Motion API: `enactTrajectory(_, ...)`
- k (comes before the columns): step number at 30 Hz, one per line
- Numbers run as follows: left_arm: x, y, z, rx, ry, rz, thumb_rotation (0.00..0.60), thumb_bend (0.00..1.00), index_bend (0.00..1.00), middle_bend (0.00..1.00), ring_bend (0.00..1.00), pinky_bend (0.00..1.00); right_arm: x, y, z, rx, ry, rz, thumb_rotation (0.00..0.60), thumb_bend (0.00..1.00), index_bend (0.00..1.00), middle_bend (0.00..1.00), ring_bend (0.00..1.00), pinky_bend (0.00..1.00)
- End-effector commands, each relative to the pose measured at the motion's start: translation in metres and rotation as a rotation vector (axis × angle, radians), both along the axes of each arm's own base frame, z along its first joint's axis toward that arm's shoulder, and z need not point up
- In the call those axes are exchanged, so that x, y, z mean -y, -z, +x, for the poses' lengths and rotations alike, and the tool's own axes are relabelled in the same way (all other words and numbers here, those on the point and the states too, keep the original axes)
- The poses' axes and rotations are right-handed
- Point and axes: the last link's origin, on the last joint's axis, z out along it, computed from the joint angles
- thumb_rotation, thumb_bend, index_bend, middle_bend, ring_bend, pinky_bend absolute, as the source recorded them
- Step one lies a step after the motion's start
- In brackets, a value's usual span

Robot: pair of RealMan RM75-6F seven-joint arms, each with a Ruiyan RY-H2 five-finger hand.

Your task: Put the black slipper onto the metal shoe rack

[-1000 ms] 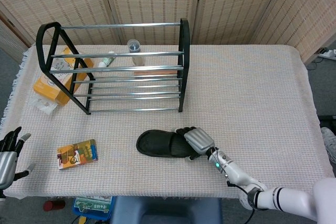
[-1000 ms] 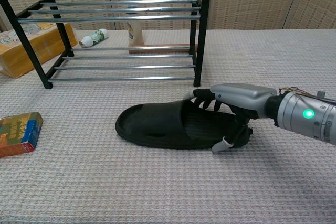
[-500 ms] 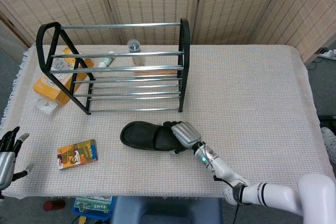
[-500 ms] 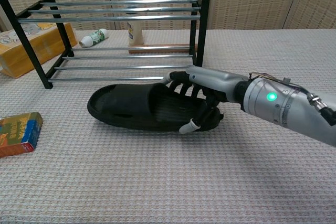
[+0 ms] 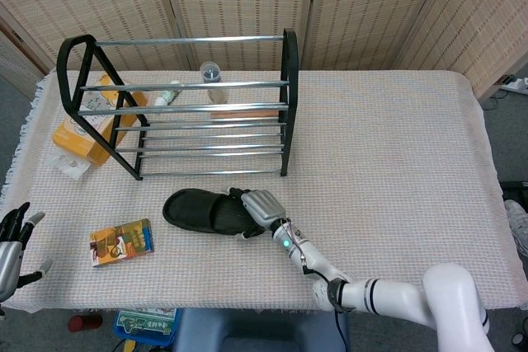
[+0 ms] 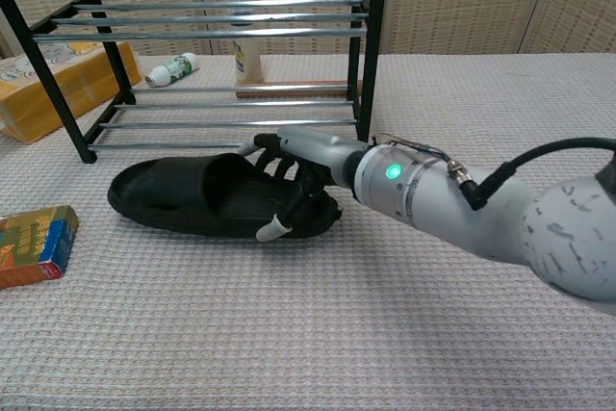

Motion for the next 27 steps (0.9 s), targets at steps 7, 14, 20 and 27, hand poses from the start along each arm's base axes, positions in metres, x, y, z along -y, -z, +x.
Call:
enactTrajectory(7, 0.0, 0.001, -0.001, 0.003, 0.005, 0.0, 0.6, 0.24, 0.16, 0.03, 0.04, 0.19, -0.003, 0.005, 0.015, 0.038, 0.003, -0.024, 0.6, 0.21, 0.0, 0.11, 0.2, 0.31)
enactTrajectory(14, -0.001, 0.002, 0.0, 0.003, 0.014, 0.0, 0.6, 0.24, 0.16, 0.03, 0.04, 0.19, -0.016, 0.002, 0.01, 0.027, -0.01, 0.013, 0.6, 0.2, 0.0, 0.11, 0.19, 0.31)
enactTrajectory(20, -0.003, 0.003, 0.002, 0.001, 0.031, -0.006, 0.6, 0.24, 0.16, 0.03, 0.04, 0.19, -0.029, -0.006, 0.006, 0.035, -0.029, 0.031, 0.6, 0.19, 0.0, 0.06, 0.15, 0.29)
enactTrajectory(27, -0.005, 0.004, 0.004, 0.0, 0.04, -0.009, 0.6, 0.24, 0.16, 0.03, 0.04, 0.19, -0.036, -0.016, 0.004, 0.053, -0.054, 0.027, 0.6, 0.03, 0.0, 0.0, 0.02, 0.21)
